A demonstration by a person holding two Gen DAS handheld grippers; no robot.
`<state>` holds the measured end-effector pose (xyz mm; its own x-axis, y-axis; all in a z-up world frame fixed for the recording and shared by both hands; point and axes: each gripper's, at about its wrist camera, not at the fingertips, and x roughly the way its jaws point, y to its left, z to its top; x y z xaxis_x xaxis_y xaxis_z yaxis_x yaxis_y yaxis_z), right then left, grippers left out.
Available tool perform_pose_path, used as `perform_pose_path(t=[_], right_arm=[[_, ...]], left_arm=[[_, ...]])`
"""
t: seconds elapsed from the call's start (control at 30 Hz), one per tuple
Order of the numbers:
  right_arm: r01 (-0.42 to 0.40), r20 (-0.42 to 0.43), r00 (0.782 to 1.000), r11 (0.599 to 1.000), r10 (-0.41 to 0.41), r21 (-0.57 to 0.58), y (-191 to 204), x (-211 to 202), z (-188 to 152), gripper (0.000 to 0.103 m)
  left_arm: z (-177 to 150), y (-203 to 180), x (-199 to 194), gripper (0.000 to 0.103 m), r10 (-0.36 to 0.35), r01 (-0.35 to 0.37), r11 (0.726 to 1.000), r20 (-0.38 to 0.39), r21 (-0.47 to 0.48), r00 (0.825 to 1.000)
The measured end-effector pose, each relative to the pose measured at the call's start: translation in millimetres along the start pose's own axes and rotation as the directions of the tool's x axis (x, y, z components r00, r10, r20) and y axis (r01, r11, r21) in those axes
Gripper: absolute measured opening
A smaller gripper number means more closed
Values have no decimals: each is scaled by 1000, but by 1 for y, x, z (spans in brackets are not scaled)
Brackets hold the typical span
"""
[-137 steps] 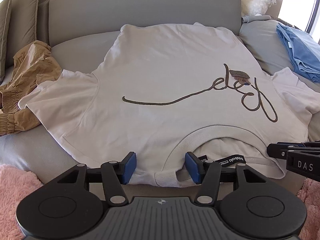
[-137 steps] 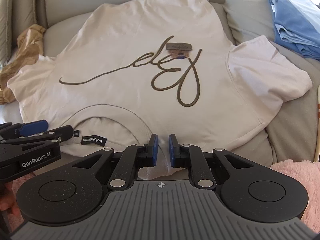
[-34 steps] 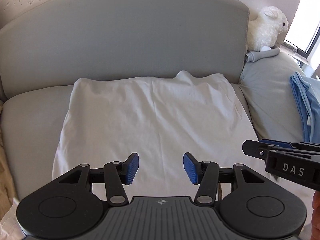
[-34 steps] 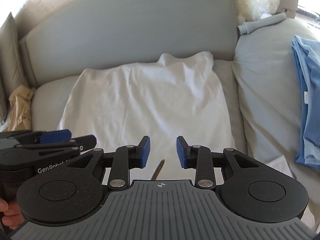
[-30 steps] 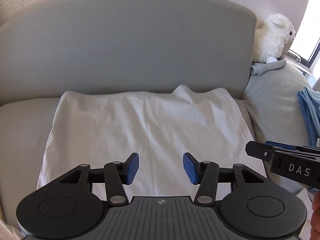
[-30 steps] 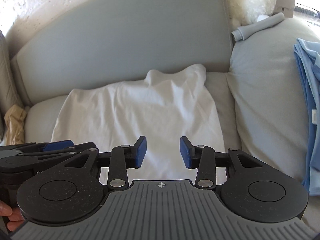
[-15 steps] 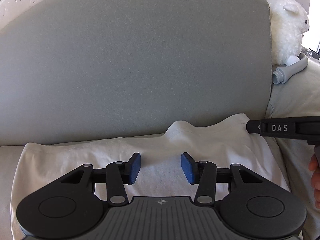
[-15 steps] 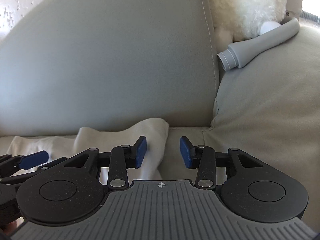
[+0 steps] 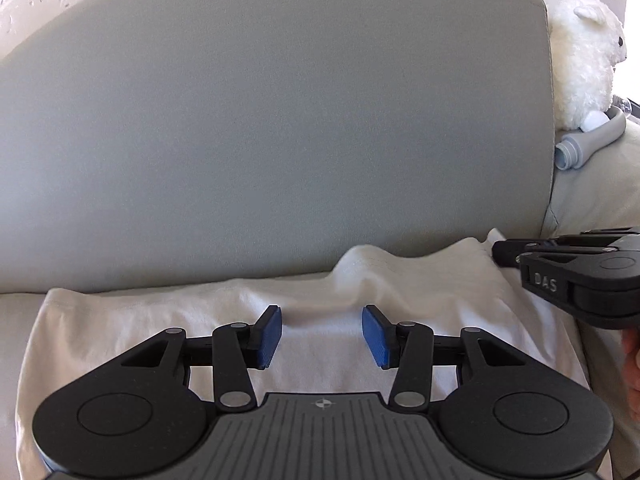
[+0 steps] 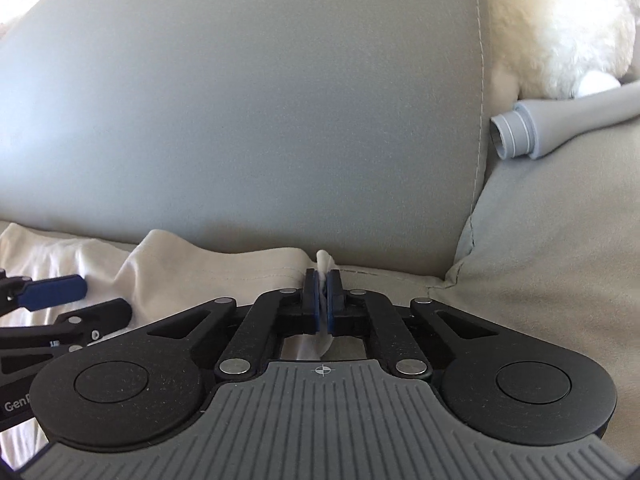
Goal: Fold clothes
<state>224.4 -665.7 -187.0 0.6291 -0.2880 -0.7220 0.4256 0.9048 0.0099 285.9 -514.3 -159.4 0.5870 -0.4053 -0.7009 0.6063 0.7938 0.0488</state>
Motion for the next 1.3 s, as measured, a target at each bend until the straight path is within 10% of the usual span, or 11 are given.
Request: perform_pose_path(t=[0.13,0.23,0.4,0.6,0.7,0.8,1.13,1.3], right_arm=[[84,286,957,992,-54,-96,10,-51,9,2],[177,314,942,971,-119,-162,14,-48,1,2],[188,104,979,976,-176,-114,6,-8,-9,14],[89,111,989,992,-98,86,-22,-57,-9,38],[21,14,1000,988,-23,153,-31,-74,-16,33],[-3,-99,995,991,17,133,-27,-87,-43,3],[63,-329,942,998,-62,-9,13,-114,-125,6],[32,-295,955,999,-20,36,24,-152,-106,8]], left_arm=[[4,8,-13,45,48,-45,999,99,-29,994],[-1,8,-7,45,77,-75,997,57,-30,995],[-17,8,-6,45,108,-109,994,37,22,993],[-29,19,-30,45,56,-57,998,42,18,998],[-45,12,-49,45,-27,26,999,28,44,999],[-67,6,-68,45,-71,71,995,5,65,997],[-103,24,-73,43,-32,24,999,-267,-32,963],[-98,54,-111,38,-22,9,997,-182,-74,983]])
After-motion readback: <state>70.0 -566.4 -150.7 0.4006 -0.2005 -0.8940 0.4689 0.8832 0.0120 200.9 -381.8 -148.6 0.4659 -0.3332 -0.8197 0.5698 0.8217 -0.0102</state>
